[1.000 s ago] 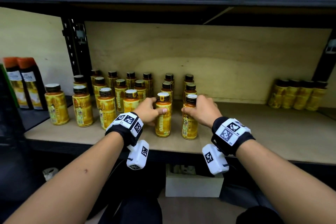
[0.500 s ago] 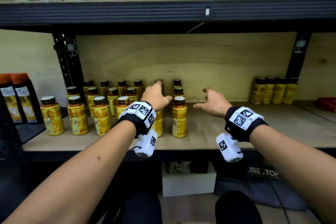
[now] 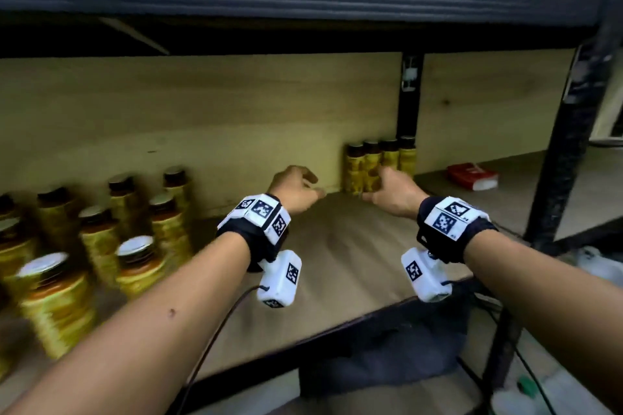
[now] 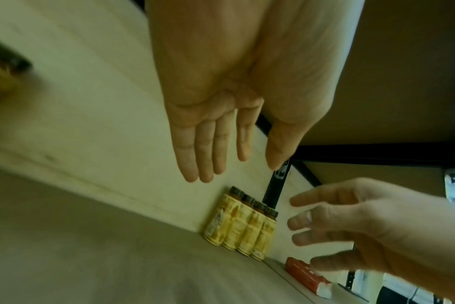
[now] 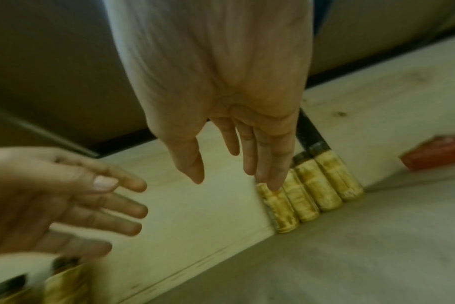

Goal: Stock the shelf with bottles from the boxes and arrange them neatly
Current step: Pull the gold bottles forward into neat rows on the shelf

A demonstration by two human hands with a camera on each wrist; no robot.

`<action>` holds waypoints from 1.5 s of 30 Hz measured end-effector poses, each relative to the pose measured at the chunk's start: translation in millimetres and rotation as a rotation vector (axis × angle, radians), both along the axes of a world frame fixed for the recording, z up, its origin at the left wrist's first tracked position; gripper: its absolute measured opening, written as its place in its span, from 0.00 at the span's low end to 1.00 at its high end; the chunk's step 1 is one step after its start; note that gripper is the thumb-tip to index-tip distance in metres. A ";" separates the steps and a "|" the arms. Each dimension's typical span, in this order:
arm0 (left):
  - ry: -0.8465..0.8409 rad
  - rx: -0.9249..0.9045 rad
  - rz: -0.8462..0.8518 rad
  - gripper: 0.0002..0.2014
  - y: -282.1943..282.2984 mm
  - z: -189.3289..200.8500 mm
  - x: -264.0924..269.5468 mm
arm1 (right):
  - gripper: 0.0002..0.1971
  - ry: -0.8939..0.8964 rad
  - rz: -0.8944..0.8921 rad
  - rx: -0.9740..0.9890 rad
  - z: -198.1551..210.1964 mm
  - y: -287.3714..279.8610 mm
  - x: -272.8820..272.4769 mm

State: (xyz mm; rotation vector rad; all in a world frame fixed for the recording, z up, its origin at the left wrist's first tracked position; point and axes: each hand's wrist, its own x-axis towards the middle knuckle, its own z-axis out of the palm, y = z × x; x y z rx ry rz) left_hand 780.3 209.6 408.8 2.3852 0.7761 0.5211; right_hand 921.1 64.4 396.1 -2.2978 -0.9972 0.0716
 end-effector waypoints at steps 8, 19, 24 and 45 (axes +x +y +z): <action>0.005 -0.238 -0.126 0.18 47.8 -37.0 130.4 | 0.09 0.260 -0.041 0.222 -26.6 46.0 138.0; -0.252 -0.566 -0.161 0.09 76.8 -53.8 223.7 | 0.33 0.312 0.106 0.223 -80.4 140.9 281.6; -0.354 -0.589 -0.109 0.08 87.9 -65.7 219.9 | 0.38 0.373 0.075 0.238 -76.8 148.6 263.9; -0.352 -0.215 0.541 0.16 187.1 -66.8 23.0 | 0.21 0.270 0.235 0.187 -60.2 271.3 31.5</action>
